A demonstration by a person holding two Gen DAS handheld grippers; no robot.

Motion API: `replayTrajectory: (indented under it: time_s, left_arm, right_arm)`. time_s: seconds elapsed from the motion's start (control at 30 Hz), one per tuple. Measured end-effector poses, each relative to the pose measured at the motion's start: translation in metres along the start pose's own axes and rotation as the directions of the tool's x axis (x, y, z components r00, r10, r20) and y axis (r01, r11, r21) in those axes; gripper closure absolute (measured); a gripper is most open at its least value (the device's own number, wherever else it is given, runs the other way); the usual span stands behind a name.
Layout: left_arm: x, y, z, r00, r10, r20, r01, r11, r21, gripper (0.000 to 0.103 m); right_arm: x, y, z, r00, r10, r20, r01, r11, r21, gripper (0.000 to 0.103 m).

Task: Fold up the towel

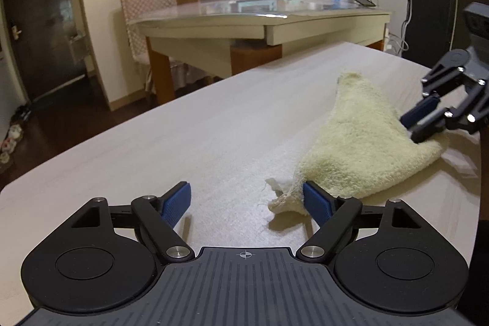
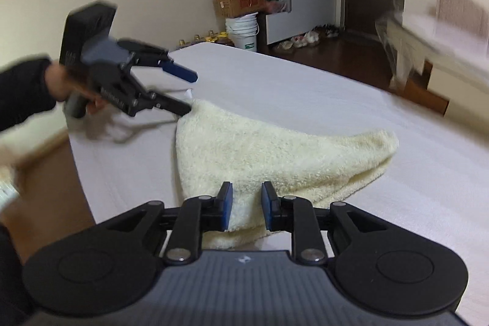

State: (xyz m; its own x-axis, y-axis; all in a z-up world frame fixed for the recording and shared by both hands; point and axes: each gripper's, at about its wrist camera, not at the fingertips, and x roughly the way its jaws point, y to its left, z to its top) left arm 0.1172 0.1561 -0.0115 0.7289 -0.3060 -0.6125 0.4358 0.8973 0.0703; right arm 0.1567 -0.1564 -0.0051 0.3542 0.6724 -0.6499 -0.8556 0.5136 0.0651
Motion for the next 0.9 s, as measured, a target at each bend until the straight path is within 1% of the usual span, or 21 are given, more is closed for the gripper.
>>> replayTrajectory:
  time_s: [0.03,0.07,0.1,0.2,0.4,0.47,0.53,0.57,0.6,0.73,0.8,0.87,0.9]
  left_arm:
    - [0.002,0.001,0.001,1.0,0.001,-0.002,-0.001,1.0,0.001,0.016]
    - [0.003,0.003,0.003,1.0,0.0,-0.007,0.0,1.0,0.001,0.015]
    - [0.006,0.006,0.005,1.0,0.003,-0.014,-0.003,1.0,0.005,0.015]
    - [0.013,0.01,0.012,1.0,0.016,-0.025,-0.015,0.999,0.031,0.015]
    - [0.025,0.019,0.024,0.999,0.028,-0.045,-0.025,0.998,0.064,0.015]
    - [0.025,0.02,0.026,0.998,0.029,-0.054,-0.025,0.997,0.066,0.015]
    - [0.02,0.018,0.024,0.998,0.043,-0.053,-0.04,0.997,0.066,0.016]
    - [0.017,0.016,0.023,0.997,0.05,-0.051,-0.047,0.997,0.064,0.017]
    - [0.014,0.015,0.021,0.997,0.053,-0.05,-0.051,0.997,0.054,0.017]
    - [-0.004,0.005,0.007,0.994,0.097,-0.056,-0.1,0.994,-0.036,0.016]
    - [-0.015,-0.003,-0.001,0.99,0.128,-0.063,-0.134,0.986,-0.095,0.014]
    - [-0.025,-0.012,-0.006,0.986,0.152,-0.063,-0.16,0.976,-0.146,0.01]
    - [-0.031,-0.017,-0.008,0.984,0.165,-0.062,-0.174,0.969,-0.173,0.01]
  right_arm:
    - [-0.002,0.001,0.001,1.0,-0.016,0.011,0.016,1.0,0.014,0.076]
    - [-0.005,0.002,0.001,0.999,-0.028,0.022,0.028,0.999,0.033,0.067]
    - [-0.007,0.004,0.0,0.999,-0.035,0.021,0.034,0.998,0.047,0.063]
    - [-0.006,0.013,-0.002,0.997,-0.073,0.007,0.072,0.995,0.071,0.063]
    - [0.003,0.043,0.0,0.988,-0.154,0.019,0.151,0.982,0.115,0.062]
    - [-0.001,0.044,0.001,0.987,-0.16,0.033,0.154,0.978,0.139,0.063]
    - [-0.007,0.044,0.0,0.985,-0.168,0.047,0.158,0.973,0.168,0.061]
    - [-0.01,0.042,-0.002,0.983,-0.178,0.05,0.167,0.969,0.182,0.057]
    - [-0.012,0.04,-0.002,0.982,-0.184,0.051,0.172,0.967,0.19,0.055]
    - [-0.028,0.035,-0.011,0.974,-0.216,0.068,0.194,0.952,0.235,0.054]
    - [-0.038,0.036,-0.013,0.969,-0.233,0.082,0.207,0.946,0.248,0.043]
    - [-0.049,0.04,-0.018,0.963,-0.253,0.094,0.221,0.94,0.26,0.036]
    - [-0.054,0.043,-0.02,0.959,-0.266,0.097,0.233,0.937,0.261,0.033]
